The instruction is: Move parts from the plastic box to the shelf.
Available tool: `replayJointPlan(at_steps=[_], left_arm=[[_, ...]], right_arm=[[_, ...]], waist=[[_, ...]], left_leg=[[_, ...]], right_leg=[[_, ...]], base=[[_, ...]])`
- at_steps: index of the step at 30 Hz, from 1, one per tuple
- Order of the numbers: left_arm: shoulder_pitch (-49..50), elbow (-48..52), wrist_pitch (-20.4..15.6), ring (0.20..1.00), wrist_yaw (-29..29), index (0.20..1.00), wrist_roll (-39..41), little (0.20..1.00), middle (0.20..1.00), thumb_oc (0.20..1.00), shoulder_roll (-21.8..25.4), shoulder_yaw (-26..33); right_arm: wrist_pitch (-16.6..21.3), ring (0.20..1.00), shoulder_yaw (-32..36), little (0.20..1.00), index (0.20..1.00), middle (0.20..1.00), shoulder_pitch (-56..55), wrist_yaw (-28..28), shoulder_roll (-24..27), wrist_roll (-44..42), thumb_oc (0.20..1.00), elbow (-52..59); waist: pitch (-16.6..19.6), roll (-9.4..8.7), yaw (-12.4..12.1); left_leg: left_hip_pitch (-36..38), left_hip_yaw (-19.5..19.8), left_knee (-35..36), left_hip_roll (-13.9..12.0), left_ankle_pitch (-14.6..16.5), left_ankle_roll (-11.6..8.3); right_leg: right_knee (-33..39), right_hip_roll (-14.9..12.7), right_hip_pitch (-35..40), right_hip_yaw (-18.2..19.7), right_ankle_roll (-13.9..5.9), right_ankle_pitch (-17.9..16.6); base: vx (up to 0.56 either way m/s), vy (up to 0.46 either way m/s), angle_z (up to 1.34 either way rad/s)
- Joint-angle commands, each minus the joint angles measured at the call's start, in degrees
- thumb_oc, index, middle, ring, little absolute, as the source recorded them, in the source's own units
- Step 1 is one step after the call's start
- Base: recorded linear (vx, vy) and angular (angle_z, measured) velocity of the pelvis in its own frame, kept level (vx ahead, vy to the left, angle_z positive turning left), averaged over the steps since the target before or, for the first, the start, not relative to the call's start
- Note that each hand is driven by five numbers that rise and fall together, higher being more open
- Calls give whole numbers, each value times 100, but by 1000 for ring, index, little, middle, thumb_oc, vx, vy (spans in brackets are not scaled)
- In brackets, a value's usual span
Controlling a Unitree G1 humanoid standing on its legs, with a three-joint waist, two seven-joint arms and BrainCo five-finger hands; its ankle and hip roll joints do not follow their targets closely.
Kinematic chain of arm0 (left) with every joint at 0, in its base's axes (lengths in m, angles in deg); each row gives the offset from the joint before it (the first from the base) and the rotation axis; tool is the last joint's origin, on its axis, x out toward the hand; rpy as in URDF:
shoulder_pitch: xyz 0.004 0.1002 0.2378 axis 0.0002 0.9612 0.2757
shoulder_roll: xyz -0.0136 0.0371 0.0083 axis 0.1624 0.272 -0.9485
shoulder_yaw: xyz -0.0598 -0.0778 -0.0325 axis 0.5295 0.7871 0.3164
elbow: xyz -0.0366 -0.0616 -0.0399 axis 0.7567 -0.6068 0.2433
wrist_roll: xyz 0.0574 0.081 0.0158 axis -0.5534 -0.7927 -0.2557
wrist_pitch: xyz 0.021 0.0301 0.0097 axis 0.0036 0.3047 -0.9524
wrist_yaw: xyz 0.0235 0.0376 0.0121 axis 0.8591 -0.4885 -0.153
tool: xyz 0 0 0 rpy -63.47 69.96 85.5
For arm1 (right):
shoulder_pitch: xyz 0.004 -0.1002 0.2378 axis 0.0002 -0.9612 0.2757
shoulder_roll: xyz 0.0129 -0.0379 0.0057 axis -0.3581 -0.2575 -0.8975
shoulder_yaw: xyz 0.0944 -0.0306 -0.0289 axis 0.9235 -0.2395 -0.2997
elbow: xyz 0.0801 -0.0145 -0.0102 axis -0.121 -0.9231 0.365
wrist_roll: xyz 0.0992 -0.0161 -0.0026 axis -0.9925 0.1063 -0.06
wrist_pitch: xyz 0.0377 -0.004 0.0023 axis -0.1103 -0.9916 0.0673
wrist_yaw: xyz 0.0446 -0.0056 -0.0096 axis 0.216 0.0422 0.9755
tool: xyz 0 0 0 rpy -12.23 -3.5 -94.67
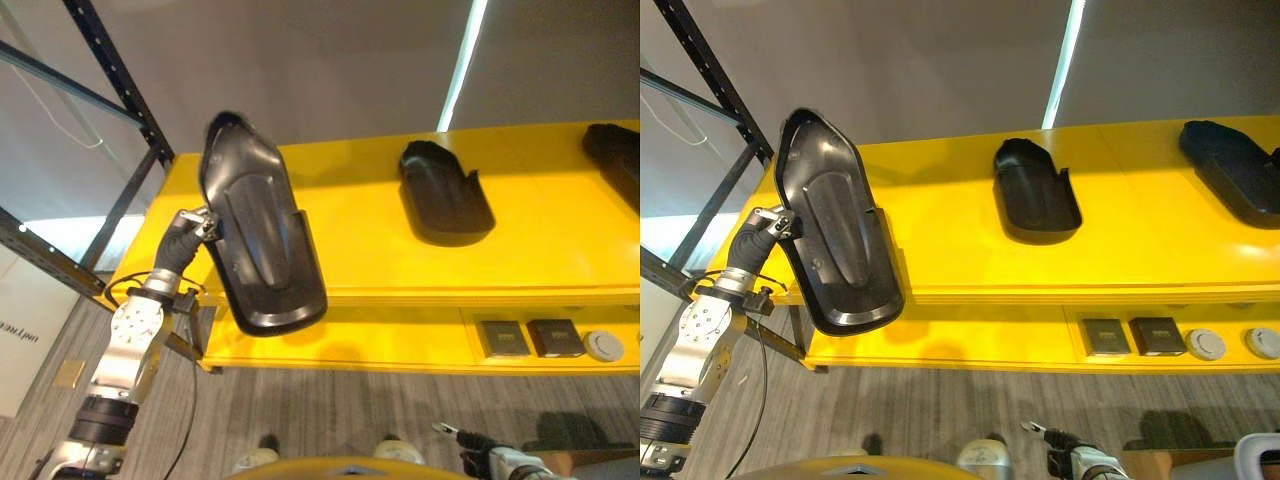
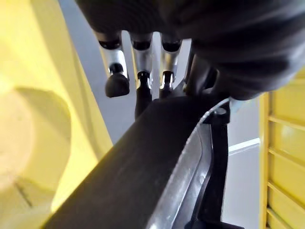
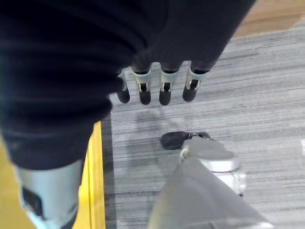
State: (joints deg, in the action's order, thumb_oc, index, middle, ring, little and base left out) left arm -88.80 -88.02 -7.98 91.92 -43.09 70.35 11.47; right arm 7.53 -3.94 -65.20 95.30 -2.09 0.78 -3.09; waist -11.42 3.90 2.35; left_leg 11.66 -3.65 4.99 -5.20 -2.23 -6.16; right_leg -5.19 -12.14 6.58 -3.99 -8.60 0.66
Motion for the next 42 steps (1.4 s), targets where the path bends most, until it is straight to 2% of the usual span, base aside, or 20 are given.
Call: replayJointPlan(at_steps=[1,3,5,7,8,10,12,15,18,25,29,32,37,40,42], left_arm=[[-406,235,165,200,182,200,358,200,200,200,439,187],[-472,114,349,200,124,200,186,200,200,200,534,200],[-499,-186,451,200,56,200,145,200,200,200,703,252],[-464,-325,539,200,82,200,179,200,200,200,835,293],[-497,-362,673,200,145,200,271,200,200,200,906,314],[-608,-500,697,200,221,200,310,200,200,200,1003,308],[-1004,-1064,641,200,426,200,652,200,200,200,1281,267],[-1228,-1331,617,200,484,200,871,200,200,200,1408,284],[-2120,-2396,619,200,899,200,1259,200,200,200,1732,159],[-3037,-3372,880,200,1217,200,1296,200,200,200,2126,-279],[-3667,-4034,1194,200,1427,200,754,200,200,200,2486,-859],[-4028,-4173,1369,200,1498,200,393,200,200,200,2701,-1248],[-4558,-4376,1492,200,1378,200,-81,200,200,200,3019,-1708],[-4694,-4438,1462,200,1204,200,-505,200,200,200,3120,-1864],[-4902,-4541,1242,200,990,200,-1074,200,200,200,3262,-2110]], right_arm=[[-250,1000,-158,1000,1000,1000,-119,-119,-291,33,1000,-99],[-237,1000,-176,1000,1000,1000,-209,-132,-367,438,1000,-56],[-326,1000,-318,1000,1000,1000,-275,64,-384,945,1000,-33],[-350,1000,-393,1000,1000,1000,-405,142,-321,815,1000,-62],[-377,1000,-372,1000,1000,1000,-437,218,-290,920,1000,-63],[-392,1000,-382,1000,1000,1000,-466,314,-247,1024,1000,-49],[-438,1000,-531,1000,1000,1000,-419,414,-105,938,1000,-41],[-430,1000,-541,1000,1000,1000,-366,400,-14,838,1000,-31],[-392,1000,-499,1000,1000,1000,-176,509,215,565,1000,-22],[-323,1000,-670,1000,1000,1000,-11,585,343,395,1000,164],[-399,1000,-805,1000,1000,1000,118,637,450,285,1000,411],[-494,1000,-873,1000,1000,1000,196,634,494,160,1000,523],[-461,1000,-938,1000,1000,1000,271,639,609,-3,1000,589],[-457,1000,-950,1000,1000,1000,288,592,640,-76,1000,610],[-431,1000,-972,1000,1000,1000,340,593,694,-175,1000,571]], waist=[[102,-154,-40],[93,-159,-13],[89,-189,39],[90,-204,135],[85,-199,170],[78,-187,210],[-26,-141,291],[-123,-110,340],[-413,-24,540],[-712,82,735],[-918,152,861],[-1040,169,894],[-1234,203,932],[-1295,214,946],[-1359,211,959]], left_leg=[[-385,-57,-100,111,265,447],[-329,-208,-59,127,298,525],[-268,-460,1,106,325,539],[-319,-465,1,171,386,543],[-356,-458,1,198,399,546],[-420,-448,1,209,377,540],[-641,-570,1,177,257,479],[-740,-617,1,173,213,457],[-986,-732,1,221,128,410],[-1175,-762,1,359,83,443],[-1304,-774,1,357,8,416],[-1371,-782,1,343,-19,406],[-1469,-788,1,300,-69,365],[-1492,-797,1,286,-83,354],[-1533,-800,1,270,-103,340]], right_leg=[[21,170,-117,-356,114,-38],[-58,110,-218,-470,48,-102],[95,225,-301,-642,42,-215],[565,451,-338,-507,111,-379],[731,499,-328,-421,129,-434],[837,526,-342,-297,138,-484],[921,531,-516,-212,165,-533],[929,550,-607,-177,189,-543],[956,640,-829,-55,237,-577],[925,751,-1027,97,304,-592],[886,767,-1185,172,333,-600],[869,761,-1266,191,340,-597],[880,737,-1375,205,344,-610],[878,733,-1408,209,346,-616],[871,737,-1453,217,353,-621]], base=[[65,134,-14],[69,89,-40],[57,-8,-52],[50,-32,-36],[41,-31,-24],[1,-27,-9],[-70,-7,-3],[-82,25,-2],[-73,29,-7],[26,30,-7],[34,38,-4],[14,5,-1],[0,0,0],[0,0,0],[0,0,0]])
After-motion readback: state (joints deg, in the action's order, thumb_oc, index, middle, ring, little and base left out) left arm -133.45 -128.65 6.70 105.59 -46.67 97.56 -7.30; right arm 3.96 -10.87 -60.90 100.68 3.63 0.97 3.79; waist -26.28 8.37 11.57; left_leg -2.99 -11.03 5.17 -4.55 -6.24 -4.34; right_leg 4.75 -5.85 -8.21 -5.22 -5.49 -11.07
